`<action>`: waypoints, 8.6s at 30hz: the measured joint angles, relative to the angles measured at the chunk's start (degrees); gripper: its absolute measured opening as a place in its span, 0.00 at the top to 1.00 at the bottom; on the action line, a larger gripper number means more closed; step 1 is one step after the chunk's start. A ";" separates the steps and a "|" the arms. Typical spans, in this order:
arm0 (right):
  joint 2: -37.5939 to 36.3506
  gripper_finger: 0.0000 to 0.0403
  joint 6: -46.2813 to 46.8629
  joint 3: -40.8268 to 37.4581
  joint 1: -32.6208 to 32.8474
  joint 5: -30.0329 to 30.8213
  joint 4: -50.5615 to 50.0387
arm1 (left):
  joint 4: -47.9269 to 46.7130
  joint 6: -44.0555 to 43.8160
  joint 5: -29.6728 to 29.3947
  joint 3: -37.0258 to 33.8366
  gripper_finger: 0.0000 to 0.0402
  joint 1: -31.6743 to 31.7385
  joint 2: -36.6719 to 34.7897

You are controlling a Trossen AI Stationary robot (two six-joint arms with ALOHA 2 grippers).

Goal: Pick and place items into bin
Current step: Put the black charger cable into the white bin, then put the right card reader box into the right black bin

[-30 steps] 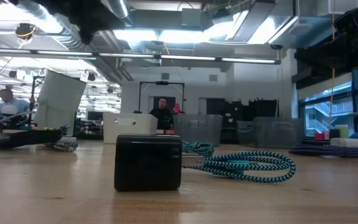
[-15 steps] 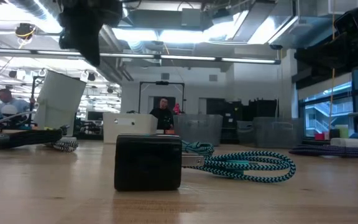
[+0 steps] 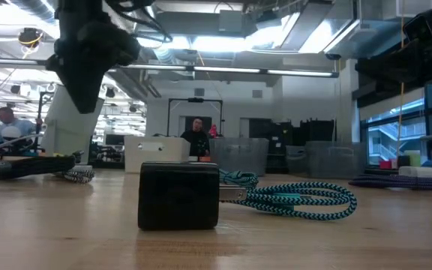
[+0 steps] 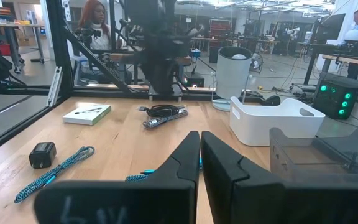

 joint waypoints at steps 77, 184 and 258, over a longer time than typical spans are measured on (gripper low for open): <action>-0.02 0.95 0.00 0.01 -0.01 -0.01 -0.01 | -0.58 39.96 -0.42 20.30 0.99 29.98 6.21; 0.10 0.96 15.23 0.37 0.00 0.01 5.26 | 19.25 22.45 -17.36 20.46 0.75 3.11 10.79; 59.34 0.98 86.98 42.19 41.10 6.66 -54.55 | 49.31 21.58 -9.25 20.52 0.75 -6.55 18.35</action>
